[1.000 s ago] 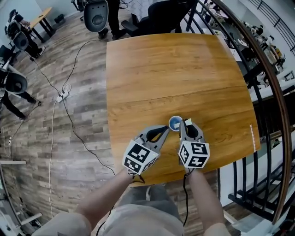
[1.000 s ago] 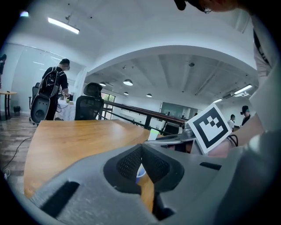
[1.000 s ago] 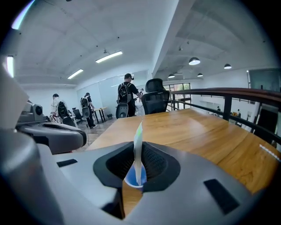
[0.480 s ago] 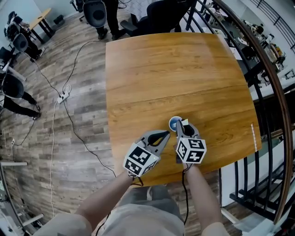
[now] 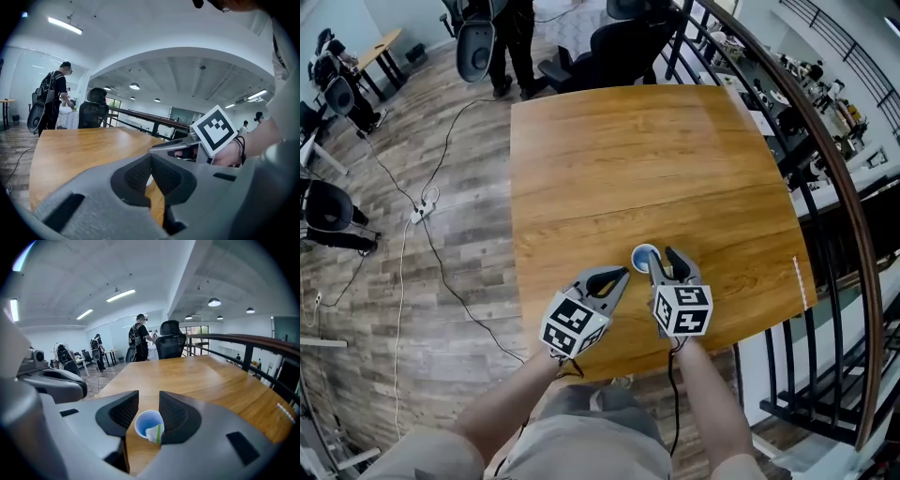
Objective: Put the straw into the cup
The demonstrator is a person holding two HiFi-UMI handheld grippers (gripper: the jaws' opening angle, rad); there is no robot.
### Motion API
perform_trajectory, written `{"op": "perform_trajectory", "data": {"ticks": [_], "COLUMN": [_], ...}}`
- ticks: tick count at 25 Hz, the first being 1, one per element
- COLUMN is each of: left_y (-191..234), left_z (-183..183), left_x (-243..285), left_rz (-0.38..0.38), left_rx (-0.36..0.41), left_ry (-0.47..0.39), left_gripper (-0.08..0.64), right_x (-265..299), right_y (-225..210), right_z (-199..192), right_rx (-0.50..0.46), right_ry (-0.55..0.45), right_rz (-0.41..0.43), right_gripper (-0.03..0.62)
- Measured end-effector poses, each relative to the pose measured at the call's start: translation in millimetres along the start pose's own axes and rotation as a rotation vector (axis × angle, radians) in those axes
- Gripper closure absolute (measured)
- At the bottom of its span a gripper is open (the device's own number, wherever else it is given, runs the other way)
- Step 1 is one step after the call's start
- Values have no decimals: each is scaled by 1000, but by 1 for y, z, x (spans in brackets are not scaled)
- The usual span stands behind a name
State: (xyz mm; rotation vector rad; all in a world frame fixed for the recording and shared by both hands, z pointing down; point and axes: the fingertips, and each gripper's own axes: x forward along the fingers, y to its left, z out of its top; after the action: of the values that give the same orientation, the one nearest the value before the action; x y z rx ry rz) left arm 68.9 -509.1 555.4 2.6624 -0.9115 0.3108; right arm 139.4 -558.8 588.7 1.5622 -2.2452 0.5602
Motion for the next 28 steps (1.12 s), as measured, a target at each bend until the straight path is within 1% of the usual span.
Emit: {"op": "perform_trajectory", "data": {"ticks": [2, 5, 7, 13, 16, 20, 22, 25, 28], "left_y": [-6, -21, -28, -49, -61, -85, -97, -112, -127], "left_z": [11, 33, 51, 101, 126, 155, 163, 177, 190], "left_x": [-5, -13, -19, -42, -55, -67, -74, -89, -104], "left_rz": [4, -4, -13, -9, -10, -50, -62, -64, -89], "left_rx": [27, 84, 107, 190, 225, 292, 309, 313, 315], "left_ry": [-3, -18, -40, -95, -129, -193, -213, -239, -299], "left_gripper": [546, 546, 546, 546, 546, 546, 546, 546, 546], "right_x": [-13, -35, -49, -103, -130, -167, -186, -215, -241], "right_y": [-2, -5, -5, 13, 22, 23, 23, 21, 19], "right_z": [17, 46, 63, 100, 118, 139, 143, 147, 152], "right_rx": [-22, -16, -21, -45, -77, -135, -152, -153, -144], "right_ry": [-27, -76, -102, -168, -216, -269, -282, -307, -353], "right_rz": [-8, -7, -3, 44, 61, 78, 78, 69, 64], "right_gripper": [466, 466, 466, 470, 482, 497, 509, 534, 540]}}
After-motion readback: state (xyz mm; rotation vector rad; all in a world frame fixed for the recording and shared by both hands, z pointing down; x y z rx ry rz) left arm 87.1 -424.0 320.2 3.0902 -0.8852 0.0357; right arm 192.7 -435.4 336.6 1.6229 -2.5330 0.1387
